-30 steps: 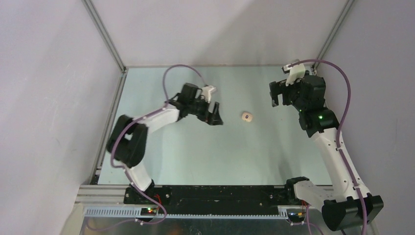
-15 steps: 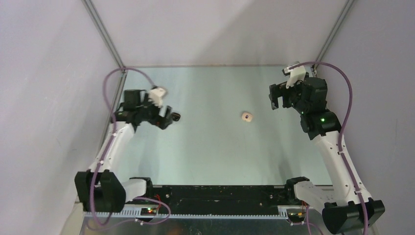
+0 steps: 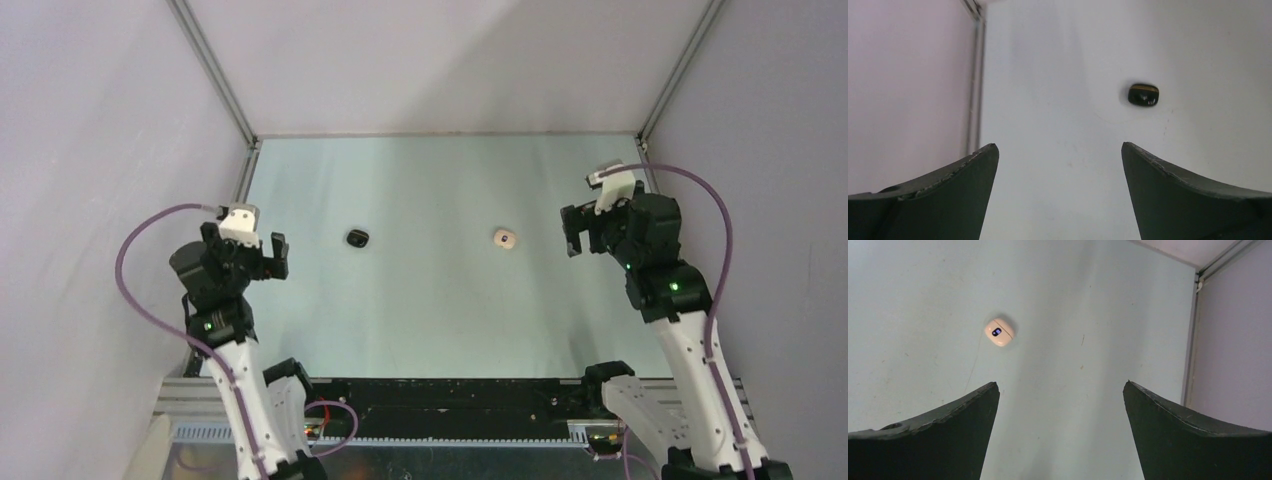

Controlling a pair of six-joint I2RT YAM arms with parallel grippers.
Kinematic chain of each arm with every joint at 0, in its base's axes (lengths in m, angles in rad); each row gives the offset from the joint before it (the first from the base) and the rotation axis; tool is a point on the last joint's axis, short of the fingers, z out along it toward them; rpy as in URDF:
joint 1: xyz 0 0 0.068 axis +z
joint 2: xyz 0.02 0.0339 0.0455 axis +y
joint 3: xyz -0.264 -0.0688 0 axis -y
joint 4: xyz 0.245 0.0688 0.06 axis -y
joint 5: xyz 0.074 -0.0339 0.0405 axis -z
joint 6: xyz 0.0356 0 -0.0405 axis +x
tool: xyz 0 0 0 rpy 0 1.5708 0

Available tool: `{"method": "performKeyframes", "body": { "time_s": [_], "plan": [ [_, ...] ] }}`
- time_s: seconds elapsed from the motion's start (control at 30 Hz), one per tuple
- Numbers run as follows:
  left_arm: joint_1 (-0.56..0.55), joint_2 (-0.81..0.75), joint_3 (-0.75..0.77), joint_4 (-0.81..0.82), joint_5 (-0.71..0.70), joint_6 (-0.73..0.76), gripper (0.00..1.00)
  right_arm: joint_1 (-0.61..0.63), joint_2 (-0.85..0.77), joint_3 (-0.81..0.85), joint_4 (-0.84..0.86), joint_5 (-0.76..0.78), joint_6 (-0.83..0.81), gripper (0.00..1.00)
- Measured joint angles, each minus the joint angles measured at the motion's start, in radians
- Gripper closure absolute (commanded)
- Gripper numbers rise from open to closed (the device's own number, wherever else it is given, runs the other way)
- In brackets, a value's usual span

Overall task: Insert the wireless bluetooth earbuds into the charging case
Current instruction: Reset both arms

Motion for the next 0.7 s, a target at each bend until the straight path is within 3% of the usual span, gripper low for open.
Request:
{"method": "performKeyframes", "body": {
  "time_s": [0.2, 0.47, 0.7],
  "plan": [
    [0.002, -0.132, 0.152, -0.097, -0.001, 0.008, 0.01, 0.0, -0.168, -0.019, -0.017, -0.045, -0.005, 0.01],
    [0.002, -0.297, 0.202, -0.225, -0.004, 0.004, 0.01, 0.008, -0.359, -0.001, -0.071, -0.063, 0.025, 0.0],
    [0.002, -0.432, 0.195, -0.245, -0.023, -0.011, 0.01, 0.007, -0.504, 0.075, -0.121, -0.078, 0.096, 0.01]
  ]
}}
